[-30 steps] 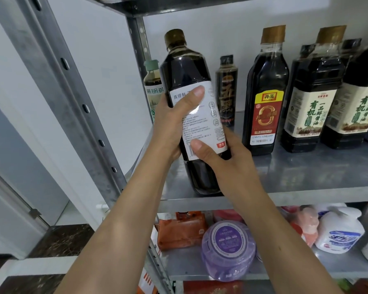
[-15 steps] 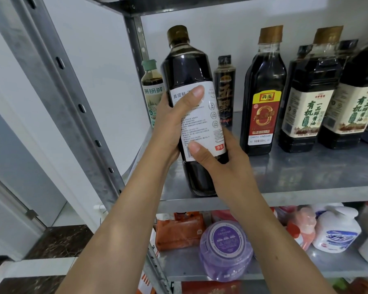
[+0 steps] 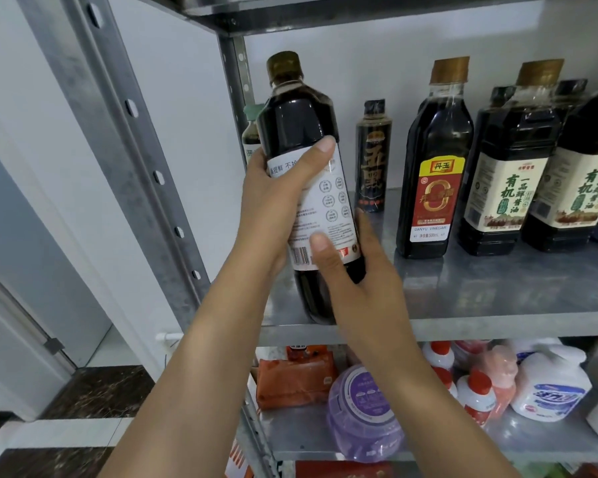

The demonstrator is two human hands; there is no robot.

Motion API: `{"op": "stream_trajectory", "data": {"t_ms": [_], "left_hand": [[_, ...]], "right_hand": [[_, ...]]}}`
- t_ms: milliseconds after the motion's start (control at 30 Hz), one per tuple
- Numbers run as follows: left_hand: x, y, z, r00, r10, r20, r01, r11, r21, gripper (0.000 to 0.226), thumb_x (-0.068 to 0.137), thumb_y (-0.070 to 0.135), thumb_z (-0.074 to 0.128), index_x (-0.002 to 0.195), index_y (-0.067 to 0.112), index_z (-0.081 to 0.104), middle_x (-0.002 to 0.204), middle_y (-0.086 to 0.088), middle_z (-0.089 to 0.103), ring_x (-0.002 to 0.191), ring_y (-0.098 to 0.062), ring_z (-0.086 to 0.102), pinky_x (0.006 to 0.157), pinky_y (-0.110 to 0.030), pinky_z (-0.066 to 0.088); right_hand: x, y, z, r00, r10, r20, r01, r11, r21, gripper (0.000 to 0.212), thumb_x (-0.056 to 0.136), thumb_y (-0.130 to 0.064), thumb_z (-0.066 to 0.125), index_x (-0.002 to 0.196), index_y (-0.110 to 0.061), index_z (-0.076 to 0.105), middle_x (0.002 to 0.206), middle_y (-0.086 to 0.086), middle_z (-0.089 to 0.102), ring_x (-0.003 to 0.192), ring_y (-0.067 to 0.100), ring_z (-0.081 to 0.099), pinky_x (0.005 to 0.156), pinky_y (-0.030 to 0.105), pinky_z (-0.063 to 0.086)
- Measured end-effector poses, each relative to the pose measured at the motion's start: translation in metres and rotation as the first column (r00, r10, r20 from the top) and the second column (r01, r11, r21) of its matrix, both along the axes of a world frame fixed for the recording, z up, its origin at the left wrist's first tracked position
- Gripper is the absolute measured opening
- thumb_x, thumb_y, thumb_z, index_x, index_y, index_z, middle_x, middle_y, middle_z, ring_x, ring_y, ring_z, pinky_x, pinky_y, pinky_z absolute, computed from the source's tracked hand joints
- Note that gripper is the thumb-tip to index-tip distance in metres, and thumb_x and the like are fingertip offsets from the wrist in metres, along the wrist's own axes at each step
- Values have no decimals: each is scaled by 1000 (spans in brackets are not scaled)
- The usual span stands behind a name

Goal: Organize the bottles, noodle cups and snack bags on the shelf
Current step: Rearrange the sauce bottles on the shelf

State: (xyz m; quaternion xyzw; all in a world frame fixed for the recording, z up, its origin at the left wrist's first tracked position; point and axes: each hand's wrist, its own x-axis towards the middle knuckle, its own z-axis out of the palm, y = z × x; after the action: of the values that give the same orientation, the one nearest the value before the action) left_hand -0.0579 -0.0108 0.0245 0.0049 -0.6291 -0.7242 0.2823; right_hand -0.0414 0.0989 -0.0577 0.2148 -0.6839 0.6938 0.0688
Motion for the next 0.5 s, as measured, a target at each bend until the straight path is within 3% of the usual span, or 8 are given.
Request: {"op": "stream_trajectory", "data": {"t_ms": [133, 200, 300, 500], "left_hand": [[1, -6, -2, 998, -69, -6, 69, 996, 62, 53, 89, 23, 72, 135, 14, 48, 110, -11, 72, 89, -22, 74, 77, -37, 62], [2, -6, -3, 995, -97, -16, 98, 992, 82, 58, 87, 25, 73, 137, 13, 45, 108, -11, 71, 87, -21, 73, 75, -37, 61], [1, -6, -6, 995, -100, -14, 100, 994, 47, 63, 82, 22, 77, 136, 14, 46, 110, -11, 71, 86, -19, 74, 72, -33, 61], [-3, -8, -8, 998, -55, -27, 56, 996, 69, 61, 84, 8, 76, 137, 12, 46, 117, -20, 70, 81, -21, 74, 69, -36, 62]], "right_hand": [[-8, 10, 4, 985, 54, 167, -29, 988, -149, 88, 72, -64, 67, 149, -32, 42, 119, -12, 68, 110, -2, 64, 92, 21, 53], [-12, 13, 7, 972, 147, 185, -124, 983, -134, 74, 74, -61, 73, 139, -31, 55, 117, -11, 72, 110, 3, 67, 97, 31, 54], [-13, 14, 10, 951, 262, 163, -239, 960, -144, 49, 75, -48, 69, 121, -31, 66, 113, -12, 74, 108, 6, 69, 97, 34, 53], [-14, 12, 10, 958, 249, 142, -222, 957, -185, 22, 87, -32, 70, 109, -33, 71, 107, -10, 76, 104, 8, 71, 95, 34, 54]]}}
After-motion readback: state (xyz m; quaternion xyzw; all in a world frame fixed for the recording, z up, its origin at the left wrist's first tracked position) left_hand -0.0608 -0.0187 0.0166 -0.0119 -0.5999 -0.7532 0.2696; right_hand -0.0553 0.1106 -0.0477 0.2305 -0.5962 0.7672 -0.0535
